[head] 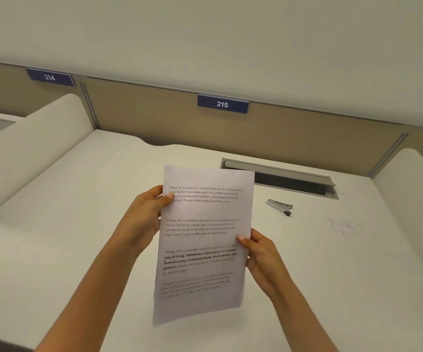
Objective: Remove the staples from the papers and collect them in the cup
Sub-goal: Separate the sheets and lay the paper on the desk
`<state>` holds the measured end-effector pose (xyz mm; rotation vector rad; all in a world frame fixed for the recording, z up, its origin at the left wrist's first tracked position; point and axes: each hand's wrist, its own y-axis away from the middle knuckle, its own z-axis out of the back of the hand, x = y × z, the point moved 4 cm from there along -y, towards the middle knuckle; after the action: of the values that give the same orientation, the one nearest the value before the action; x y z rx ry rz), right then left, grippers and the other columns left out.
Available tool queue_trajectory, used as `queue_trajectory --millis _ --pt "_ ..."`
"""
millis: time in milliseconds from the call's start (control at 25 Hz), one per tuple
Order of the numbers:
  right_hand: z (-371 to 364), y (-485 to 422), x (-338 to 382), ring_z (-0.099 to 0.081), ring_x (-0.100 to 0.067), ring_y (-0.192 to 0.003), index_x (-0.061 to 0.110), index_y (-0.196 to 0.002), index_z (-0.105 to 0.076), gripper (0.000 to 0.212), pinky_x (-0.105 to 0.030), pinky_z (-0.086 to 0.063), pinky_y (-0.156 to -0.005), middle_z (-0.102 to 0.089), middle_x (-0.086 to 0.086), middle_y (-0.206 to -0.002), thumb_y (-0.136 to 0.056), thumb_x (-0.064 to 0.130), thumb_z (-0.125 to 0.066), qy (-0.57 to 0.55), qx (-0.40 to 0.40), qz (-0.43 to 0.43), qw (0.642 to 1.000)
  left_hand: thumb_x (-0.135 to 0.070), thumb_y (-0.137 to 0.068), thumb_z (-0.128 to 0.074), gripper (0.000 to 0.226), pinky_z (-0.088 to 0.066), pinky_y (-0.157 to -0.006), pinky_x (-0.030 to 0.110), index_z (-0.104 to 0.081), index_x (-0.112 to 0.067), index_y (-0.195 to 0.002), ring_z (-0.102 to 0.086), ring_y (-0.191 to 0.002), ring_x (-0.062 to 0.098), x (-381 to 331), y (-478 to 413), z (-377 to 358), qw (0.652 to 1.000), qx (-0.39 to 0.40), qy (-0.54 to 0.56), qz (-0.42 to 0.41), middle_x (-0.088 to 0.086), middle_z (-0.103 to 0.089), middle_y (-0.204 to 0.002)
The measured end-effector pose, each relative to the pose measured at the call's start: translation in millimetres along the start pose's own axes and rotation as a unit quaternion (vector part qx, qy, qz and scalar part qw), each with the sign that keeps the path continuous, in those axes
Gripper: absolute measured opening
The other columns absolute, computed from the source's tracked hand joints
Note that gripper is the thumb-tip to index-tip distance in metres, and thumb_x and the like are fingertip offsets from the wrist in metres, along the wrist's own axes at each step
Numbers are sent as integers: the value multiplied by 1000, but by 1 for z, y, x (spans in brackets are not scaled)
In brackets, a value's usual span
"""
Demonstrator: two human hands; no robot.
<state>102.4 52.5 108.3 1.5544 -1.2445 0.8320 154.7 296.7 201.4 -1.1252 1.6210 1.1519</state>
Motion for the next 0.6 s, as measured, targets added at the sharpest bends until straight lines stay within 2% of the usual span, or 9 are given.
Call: queue_trajectory --millis 80,160,240,360,440,520,600 --pt "-15 -7 -12 -68 -30 -107 13 -113 -70 25 -47 -55 -89 -71 -11 -116 -94 7 -55 -8 -6 -18 1000 -21 -97 -51 25 -60 -71 37 -64 -14 -116 -70 -98 24 7 -4 23 1000 -13 -6 18 7 -73 -111" --pt "-31 -15 -26 -69 -29 -104 11 -113 -70 24 -43 -58 -83 -72 -12 -114 -94 6 -56 -13 -14 -33 999 -26 -97 -51 23 -59 -68 33 -64 -20 -115 -73 -91 18 22 -3 48 998 -38 -37 38 0 -75 -105" --pt "-49 -23 -41 -71 -27 -101 10 -110 -71 23 -37 -59 -78 -73 -11 -110 -93 5 -56 -18 -24 -56 998 -24 -97 -51 20 -57 -67 33 -64 -19 -112 -74 -82 18 43 -1 75 992 -85 -64 63 0 -77 -96" --pt "-75 -33 -66 -73 -25 -93 7 -107 -70 23 -36 -60 -77 -76 -10 -103 -93 0 -54 -11 -45 -103 994 -13 -95 -53 19 -56 -63 33 -63 -11 -111 -73 -74 23 78 -2 112 972 -193 -107 83 4 -76 -87" --pt "-90 -39 -82 -73 -25 -90 8 -104 -71 23 -39 -59 -80 -76 -9 -99 -93 -2 -53 10 -66 -126 990 -11 -93 -54 22 -58 -70 40 -62 -9 -114 -72 -77 28 96 -6 133 955 -243 -141 91 8 -74 -89" --pt "-101 -42 -97 -73 -28 -91 7 -104 -71 24 -42 -58 -84 -76 -10 -99 -93 -3 -51 34 -87 -139 986 -11 -92 -56 24 -57 -81 51 -64 -8 -114 -70 -82 33 111 -14 148 947 -258 -165 99 12 -73 -93" --pt "-107 -47 -110 -72 -27 -88 5 -99 -70 24 -40 -58 -83 -75 -11 -96 -94 -2 -48 67 -115 -158 978 -12 -92 -57 24 -56 -83 50 -67 -11 -113 -69 -83 33 120 -23 159 941 -269 -176 105 10 -73 -92"
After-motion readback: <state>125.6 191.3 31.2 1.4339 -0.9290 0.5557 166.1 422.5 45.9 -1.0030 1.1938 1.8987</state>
